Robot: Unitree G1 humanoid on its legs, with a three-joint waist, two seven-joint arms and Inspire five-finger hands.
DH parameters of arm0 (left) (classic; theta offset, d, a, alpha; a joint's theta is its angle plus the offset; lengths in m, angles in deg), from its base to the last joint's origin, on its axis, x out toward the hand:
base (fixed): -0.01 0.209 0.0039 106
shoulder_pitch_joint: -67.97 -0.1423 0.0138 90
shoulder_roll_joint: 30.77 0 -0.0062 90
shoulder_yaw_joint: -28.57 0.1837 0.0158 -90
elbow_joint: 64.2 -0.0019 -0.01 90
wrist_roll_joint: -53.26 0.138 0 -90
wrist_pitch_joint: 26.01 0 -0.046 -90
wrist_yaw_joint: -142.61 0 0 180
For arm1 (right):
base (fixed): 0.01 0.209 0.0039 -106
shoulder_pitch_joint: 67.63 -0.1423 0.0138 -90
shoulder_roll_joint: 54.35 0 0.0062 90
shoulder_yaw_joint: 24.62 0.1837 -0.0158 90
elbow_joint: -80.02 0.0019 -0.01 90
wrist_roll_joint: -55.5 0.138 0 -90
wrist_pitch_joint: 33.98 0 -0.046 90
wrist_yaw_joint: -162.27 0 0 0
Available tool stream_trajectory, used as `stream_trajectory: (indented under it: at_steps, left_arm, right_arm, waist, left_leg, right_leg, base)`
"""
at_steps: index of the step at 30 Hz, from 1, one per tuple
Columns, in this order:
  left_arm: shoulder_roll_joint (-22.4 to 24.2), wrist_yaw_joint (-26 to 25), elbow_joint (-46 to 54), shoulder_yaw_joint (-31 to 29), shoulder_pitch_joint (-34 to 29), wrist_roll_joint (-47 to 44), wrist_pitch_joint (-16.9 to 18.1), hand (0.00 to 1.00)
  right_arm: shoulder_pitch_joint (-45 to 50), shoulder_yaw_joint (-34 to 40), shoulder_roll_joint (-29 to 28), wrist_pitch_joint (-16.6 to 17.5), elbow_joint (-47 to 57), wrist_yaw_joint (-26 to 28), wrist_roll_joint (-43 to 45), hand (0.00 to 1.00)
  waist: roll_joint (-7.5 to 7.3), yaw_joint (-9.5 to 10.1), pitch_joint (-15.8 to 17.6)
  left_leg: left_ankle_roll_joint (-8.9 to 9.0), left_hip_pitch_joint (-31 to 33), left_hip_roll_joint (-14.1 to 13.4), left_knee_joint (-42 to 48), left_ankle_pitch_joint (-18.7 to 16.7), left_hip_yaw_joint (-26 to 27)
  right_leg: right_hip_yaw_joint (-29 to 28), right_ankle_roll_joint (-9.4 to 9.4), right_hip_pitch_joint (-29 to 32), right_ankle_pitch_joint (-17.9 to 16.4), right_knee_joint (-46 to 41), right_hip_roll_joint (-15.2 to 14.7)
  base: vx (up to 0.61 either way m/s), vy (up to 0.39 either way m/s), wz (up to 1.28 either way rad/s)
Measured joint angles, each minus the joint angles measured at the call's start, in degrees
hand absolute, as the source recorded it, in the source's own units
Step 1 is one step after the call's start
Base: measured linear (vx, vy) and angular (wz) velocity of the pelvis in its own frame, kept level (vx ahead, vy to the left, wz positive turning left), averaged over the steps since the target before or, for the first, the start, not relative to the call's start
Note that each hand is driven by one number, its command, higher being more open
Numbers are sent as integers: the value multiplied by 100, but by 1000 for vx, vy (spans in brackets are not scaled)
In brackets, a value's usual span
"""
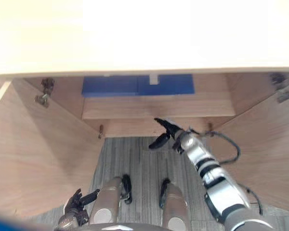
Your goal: Walk over to the cabinet, pick up the folder, carry it to the office cabinet, place the folder inside the office cabinet, then close the office cabinet door
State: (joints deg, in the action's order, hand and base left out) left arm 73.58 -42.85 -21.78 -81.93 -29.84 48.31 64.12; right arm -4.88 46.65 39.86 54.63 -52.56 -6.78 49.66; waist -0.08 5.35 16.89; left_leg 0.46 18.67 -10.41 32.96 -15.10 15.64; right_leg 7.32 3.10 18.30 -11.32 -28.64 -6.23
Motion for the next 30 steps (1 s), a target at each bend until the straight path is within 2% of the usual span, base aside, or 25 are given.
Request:
stream_trajectory:
  at_steps: [2,4,7,8,9,10,11,12,13,14,15,16,17,18,19,20,21,23,27,30]
  left_arm:
    - [-15,-56,-167,-62,-2,62,46,100]
    - [-66,-50,-341,-26,-52,449,156,100]
    - [-140,-130,-419,206,-43,874,264,100]
    - [-165,-176,-565,390,34,1035,328,100]
    - [-163,-179,-606,477,52,1066,338,100]
    - [-147,-193,-720,660,125,1126,366,100]
    - [-92,-211,-811,812,225,1133,376,100]
    - [-60,-222,-836,907,255,1133,380,100]
    - [-31,-229,-870,1079,253,1137,379,100]
    - [-80,-190,-901,1197,285,1201,366,100]
    - [-66,-217,-1122,1296,409,1235,355,100]
    - [-38,-221,-1172,1348,444,1238,355,100]
    - [0,-222,-1232,1443,434,1246,354,100]
    - [87,-213,-1282,1585,458,1251,358,100]
    - [-67,-133,-1329,1730,500,1329,336,100]
    - [-136,-165,-1468,1715,554,1341,330,100]
    - [-140,-179,-1529,1677,544,1339,328,100]
    - [-143,-232,-1638,1663,554,1203,309,100]
    - [-68,-206,-1686,1381,611,928,302,100]
    - [38,-202,-1686,1244,642,719,302,100]
  right_arm:
    - [676,595,-47,6,308,-106,21,100]
    - [1378,1462,-102,70,463,-349,-41,100]
    - [1764,2315,-413,205,382,-738,64,100]
    - [1922,2644,-627,317,118,-1012,229,100]
    - [1962,2725,-700,332,-33,-1112,275,100]
    - [2093,2837,-836,340,-363,-1273,380,100]
    - [2257,2953,-978,335,-708,-1393,448,100]
    - [2349,3033,-1081,328,-911,-1427,503,100]
    - [2454,3150,-1227,291,-1248,-1457,631,100]
    - [2623,3181,-1434,235,-1615,-1473,852,100]
    - [2869,3238,-1577,194,-1876,-1463,1088,100]
    - [2907,3361,-1632,151,-1957,-1440,1236,100]
    - [2908,3483,-1622,83,-2011,-1439,1359,100]
    - [2893,3566,-1569,89,-2024,-1452,1426,100]
    - [2956,3572,-1618,114,-2027,-1483,1503,100]
    - [2977,3572,-1620,128,-2101,-1495,1515,100]
    - [3036,3563,-1632,160,-2073,-1499,1531,100]
    - [3106,3695,-1644,223,-2070,-1501,1727,100]
    - [3281,3811,-1699,234,-2076,-1515,1731,100]
    - [3311,4051,-1698,253,-2075,-1550,1738,100]
  waist:
    - [-125,-58,-265]
    - [-228,-265,-696]
    - [-219,-433,-825]
    - [-157,-557,-888]
    - [-121,-595,-909]
    - [-77,-639,-942]
    - [-69,-675,-946]
    - [-83,-682,-955]
    - [-92,-686,-971]
    - [-213,-688,-1054]
    - [-105,-765,-1098]
    - [-56,-742,-1120]
    - [71,-636,-1176]
    - [292,-636,-1187]
    - [-21,-742,-1178]
    - [41,-677,-1158]
    - [51,-681,-1206]
    - [76,-750,-1304]
    - [-29,-853,-1325]
    - [27,-896,-1265]
  left_leg:
    - [63,-414,12,-556,177,206]
    - [89,-865,165,-1369,478,454]
    - [99,-1345,225,-1835,608,871]
    - [95,-1568,191,-1931,611,1121]
    - [92,-1669,169,-1967,614,1223]
    - [72,-1899,134,-2083,643,1468]
    - [70,-2120,130,-2203,676,1695]
    - [89,-2243,152,-2243,685,1796]
    - [128,-2408,183,-2284,698,1973]
    - [254,-2581,262,-2300,679,2172]
    - [365,-2616,238,-2480,711,2119]
    - [405,-2646,256,-2625,703,2093]
    - [349,-2717,243,-2968,715,2128]
    - [337,-2767,139,-3186,798,2206]
    - [411,-2893,296,-3119,867,2359]
    - [494,-3044,169,-3099,925,2517]
    - [454,-3036,122,-3087,966,2514]
    - [519,-3186,-94,-3026,980,2872]
    - [525,-3239,-364,-2583,978,3128]
    - [568,-3220,-634,-1938,944,3144]
  right_leg:
    - [-8,7,-383,370,710,108]
    - [-161,53,-735,838,1585,173]
    - [-435,83,-925,1085,1904,232]
    - [-349,55,-935,1186,1862,274]
    - [-220,28,-936,1231,1825,287]
    - [135,-44,-960,1280,1786,281]
    - [949,-431,-980,928,1487,73]
    - [1476,-518,-976,737,1178,-178]
    - [2090,-580,-1006,564,847,-534]
    - [2413,-343,-1052,604,870,-781]
    - [2305,-375,-1125,751,1296,-406]
    - [2198,-345,-1150,795,1592,-247]
    - [2340,-71,-1205,634,1902,-114]
    - [2570,-264,-1191,500,1509,-158]
    - [2386,-171,-1277,615,1330,-532]
    - [2189,-200,-1331,766,1536,-275]
    - [2099,-278,-1435,876,1808,-101]
    - [1732,-462,-1513,1119,2246,332]
    - [1380,-560,-1553,1154,2379,574]
    - [1179,-634,-1670,1127,2379,645]
  base:
    - [147,43,-47]
    - [147,49,-49]
    - [56,39,-76]
    - [-29,-10,-81]
    - [-51,-39,-102]
    - [-48,-50,-88]
    - [-72,-61,-86]
    - [-63,-40,-70]
    - [-54,-22,-86]
    - [-54,-73,-100]
    - [-58,-95,-99]
    - [-75,-115,-108]
    - [-50,-50,-127]
    - [-60,-10,-130]
    - [-21,-33,-132]
    - [-12,-58,-106]
    - [19,-130,-121]
    - [46,-117,-100]
    - [55,-93,-63]
    - [60,-120,-39]
